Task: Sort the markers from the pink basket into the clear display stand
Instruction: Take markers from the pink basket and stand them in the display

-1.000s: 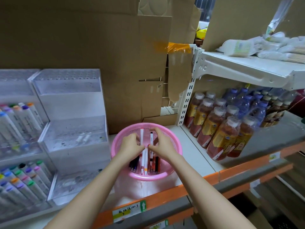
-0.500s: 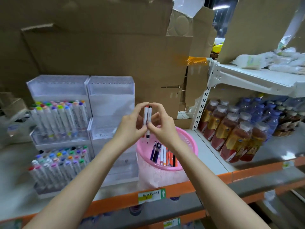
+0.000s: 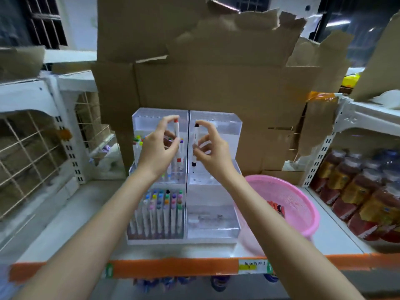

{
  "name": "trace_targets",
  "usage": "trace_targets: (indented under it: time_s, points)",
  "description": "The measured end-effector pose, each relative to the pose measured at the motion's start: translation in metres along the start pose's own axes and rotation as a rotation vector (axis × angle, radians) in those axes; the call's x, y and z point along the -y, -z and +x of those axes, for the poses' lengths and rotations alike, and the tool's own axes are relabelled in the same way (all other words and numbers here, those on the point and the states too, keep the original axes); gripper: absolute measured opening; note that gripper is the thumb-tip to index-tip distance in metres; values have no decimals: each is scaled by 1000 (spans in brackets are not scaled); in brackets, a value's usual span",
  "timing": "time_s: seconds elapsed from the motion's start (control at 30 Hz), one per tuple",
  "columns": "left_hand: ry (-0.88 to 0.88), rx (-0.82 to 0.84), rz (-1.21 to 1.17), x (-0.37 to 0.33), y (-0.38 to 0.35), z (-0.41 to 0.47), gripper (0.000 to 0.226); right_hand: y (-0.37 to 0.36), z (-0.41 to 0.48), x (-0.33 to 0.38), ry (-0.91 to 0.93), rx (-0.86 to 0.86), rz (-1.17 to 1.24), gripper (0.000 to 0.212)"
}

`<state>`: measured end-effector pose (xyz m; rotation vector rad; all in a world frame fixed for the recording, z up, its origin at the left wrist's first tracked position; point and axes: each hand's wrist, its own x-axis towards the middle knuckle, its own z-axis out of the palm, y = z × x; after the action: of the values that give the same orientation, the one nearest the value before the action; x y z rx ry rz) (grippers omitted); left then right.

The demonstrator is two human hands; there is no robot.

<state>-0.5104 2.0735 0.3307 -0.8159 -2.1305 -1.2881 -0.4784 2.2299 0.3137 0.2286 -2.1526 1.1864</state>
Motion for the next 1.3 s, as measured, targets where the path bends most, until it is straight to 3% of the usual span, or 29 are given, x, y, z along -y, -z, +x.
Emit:
trace_targets:
  time_s: [0.5,1.3]
  points:
    - [-107,34,-29,44,2,25,48,-44,15,-14,14,-144,-80,49]
    - [-206,126,93,58,-4,20,42,-53,8,-25,18,-153,-125,50]
